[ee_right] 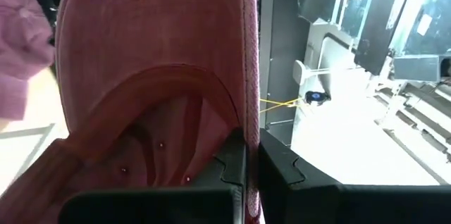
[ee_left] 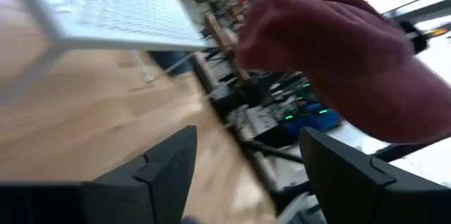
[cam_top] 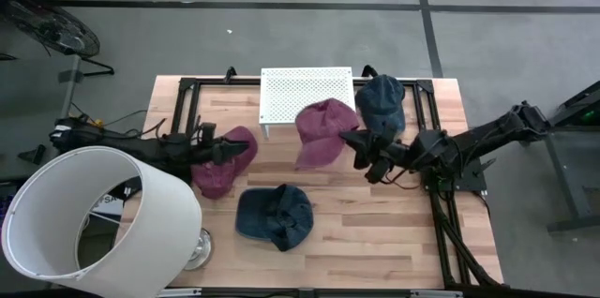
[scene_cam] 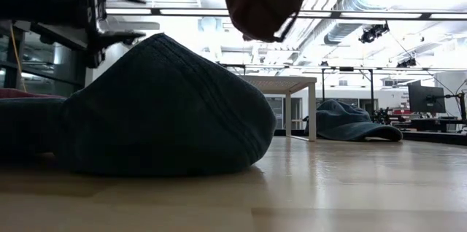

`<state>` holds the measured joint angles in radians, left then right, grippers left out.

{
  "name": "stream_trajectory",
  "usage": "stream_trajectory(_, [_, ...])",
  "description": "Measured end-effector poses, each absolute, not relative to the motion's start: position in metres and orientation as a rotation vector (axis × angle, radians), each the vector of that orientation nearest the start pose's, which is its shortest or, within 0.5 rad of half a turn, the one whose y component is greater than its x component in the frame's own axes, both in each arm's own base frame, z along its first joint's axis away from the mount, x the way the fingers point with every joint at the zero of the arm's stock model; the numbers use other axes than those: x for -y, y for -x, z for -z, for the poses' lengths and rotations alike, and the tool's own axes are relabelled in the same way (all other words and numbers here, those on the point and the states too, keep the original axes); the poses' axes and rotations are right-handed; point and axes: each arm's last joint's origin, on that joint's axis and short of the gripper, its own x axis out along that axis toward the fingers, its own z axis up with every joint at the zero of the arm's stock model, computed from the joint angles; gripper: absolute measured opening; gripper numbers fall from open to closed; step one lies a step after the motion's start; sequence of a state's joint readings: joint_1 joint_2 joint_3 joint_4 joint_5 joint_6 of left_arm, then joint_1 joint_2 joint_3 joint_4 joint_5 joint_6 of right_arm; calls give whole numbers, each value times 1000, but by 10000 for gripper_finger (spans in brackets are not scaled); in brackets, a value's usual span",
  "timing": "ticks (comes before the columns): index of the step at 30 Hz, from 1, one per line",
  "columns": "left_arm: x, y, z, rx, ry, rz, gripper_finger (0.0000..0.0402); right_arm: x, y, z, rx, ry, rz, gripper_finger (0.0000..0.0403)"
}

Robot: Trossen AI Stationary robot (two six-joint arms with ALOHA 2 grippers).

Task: Pick & Place hat
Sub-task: Put the right dark red cap on the shelf

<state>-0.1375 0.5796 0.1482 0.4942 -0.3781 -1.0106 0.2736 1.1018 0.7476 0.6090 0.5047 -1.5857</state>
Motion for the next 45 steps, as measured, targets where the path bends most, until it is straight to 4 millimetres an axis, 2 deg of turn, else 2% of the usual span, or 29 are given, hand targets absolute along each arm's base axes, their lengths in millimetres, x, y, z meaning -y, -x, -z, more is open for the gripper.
stream_trajectory(9, [12, -156, -213, 298, 1181, -72, 249, -42, -269, -346, 39, 1573, 332, 5])
stream_trajectory(17, [14, -161, -223, 401, 1274, 69, 250, -26, -298, -359, 53, 1624, 346, 5])
stream_trajectory(25, [13, -159, -228, 449, 1304, 110, 250, -5, -330, -352, -3, 1665, 342, 5])
stream_trajectory(39, [12, -158, -231, 504, 1316, 91, 250, 17, -337, -348, -25, 1679, 373, 5])
stream_trajectory(45, [11, -156, -234, 548, 1327, 103, 250, 28, -344, -340, -47, 1699, 404, 5])
